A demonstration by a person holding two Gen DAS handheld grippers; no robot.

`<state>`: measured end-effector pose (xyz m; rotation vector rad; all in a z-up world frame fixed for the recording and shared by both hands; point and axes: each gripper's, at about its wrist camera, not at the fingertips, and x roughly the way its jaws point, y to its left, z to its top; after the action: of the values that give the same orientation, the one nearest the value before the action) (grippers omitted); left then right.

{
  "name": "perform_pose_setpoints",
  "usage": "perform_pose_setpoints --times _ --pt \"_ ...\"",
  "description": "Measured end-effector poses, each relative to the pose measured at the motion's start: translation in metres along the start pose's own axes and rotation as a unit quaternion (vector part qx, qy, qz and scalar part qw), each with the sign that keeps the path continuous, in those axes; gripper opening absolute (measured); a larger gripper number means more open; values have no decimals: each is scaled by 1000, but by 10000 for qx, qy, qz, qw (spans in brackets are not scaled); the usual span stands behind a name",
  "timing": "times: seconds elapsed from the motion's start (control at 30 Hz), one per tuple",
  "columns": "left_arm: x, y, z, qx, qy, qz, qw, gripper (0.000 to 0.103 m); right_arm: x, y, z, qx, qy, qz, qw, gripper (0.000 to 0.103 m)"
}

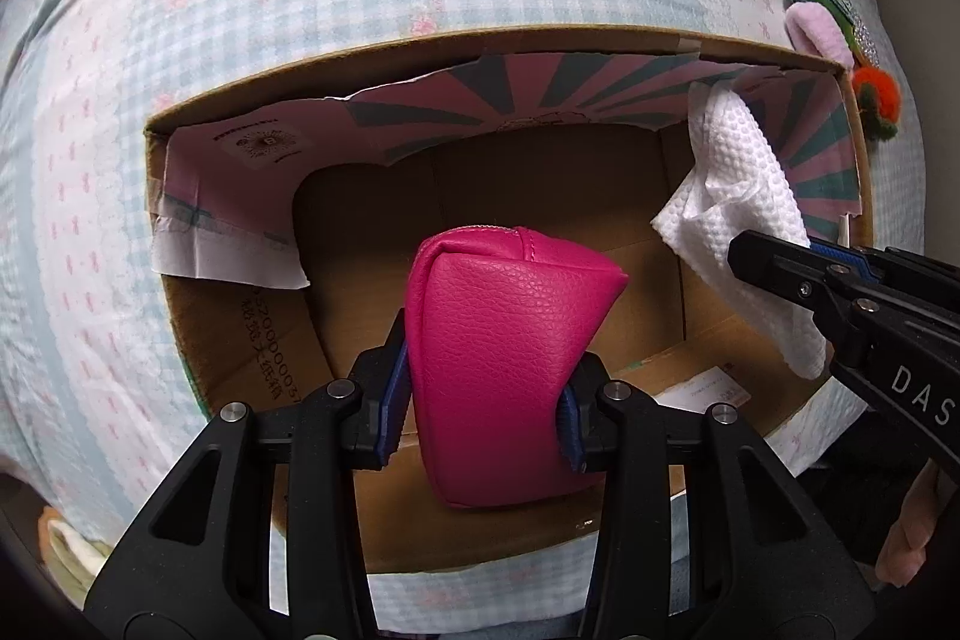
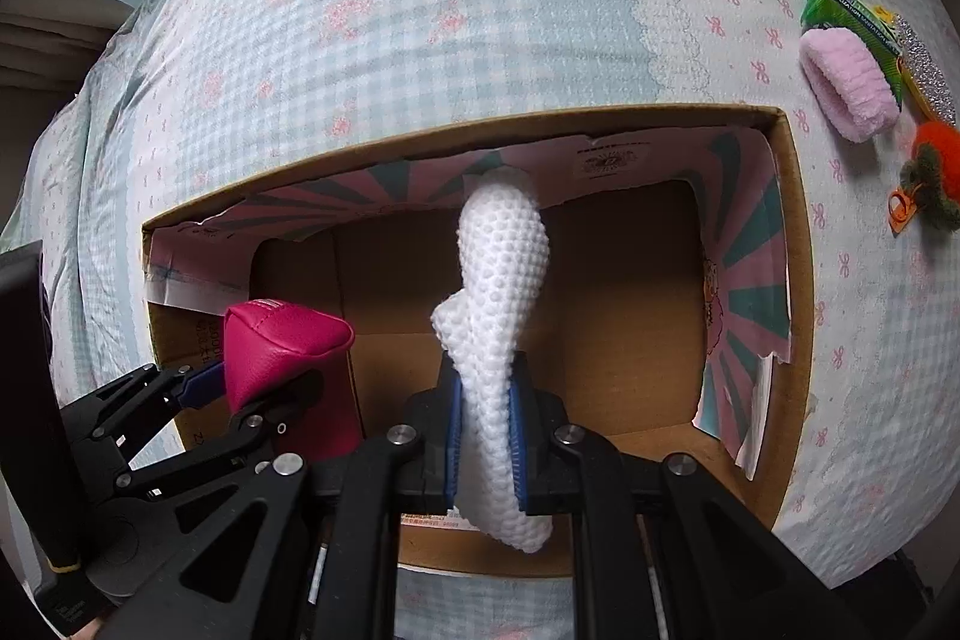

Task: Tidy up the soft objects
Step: 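Carry the pouch and cloth into the box and open both tools, then lift both tools away from the box back toward the items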

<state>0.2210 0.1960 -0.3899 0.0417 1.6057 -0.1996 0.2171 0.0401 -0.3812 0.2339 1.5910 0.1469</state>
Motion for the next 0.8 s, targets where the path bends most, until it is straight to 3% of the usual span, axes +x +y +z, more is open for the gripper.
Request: perform_pose_setpoints --times 0.03,0.07,0.1,0.13,0.17,0.2,0.4,0.8 --pt "0 -3 0 69 -27 40 10000 41 1 -1 1 -49 -8 -18 10000 13" --pt "-1 -7 1 157 -92 127 9998 56 2 -2 3 -95 -11 -45 9999 13" --pt "-3 -10 0 262 -147 187 9994 71 3 -3 4 -110 15 -80 9999 22" --pt "-5 -14 -1 343 -204 249 9989 103 5 -5 5 -89 37 -82 9999 48" --pt "-8 -16 -2 408 -284 308 9983 103 6 -8 6 -47 39 -19 10000 67" --pt "-11 -19 -4 477 -398 324 9975 103 7 -10 6 0 61 53 10000 103" --pt "-13 -24 -7 605 -413 284 9969 103 10 -23 -4 186 103 139 9997 103" --pt "-45 -16 -28 394 -760 223 9961 103 -26 -6 -19 75 -326 249 9991 103"
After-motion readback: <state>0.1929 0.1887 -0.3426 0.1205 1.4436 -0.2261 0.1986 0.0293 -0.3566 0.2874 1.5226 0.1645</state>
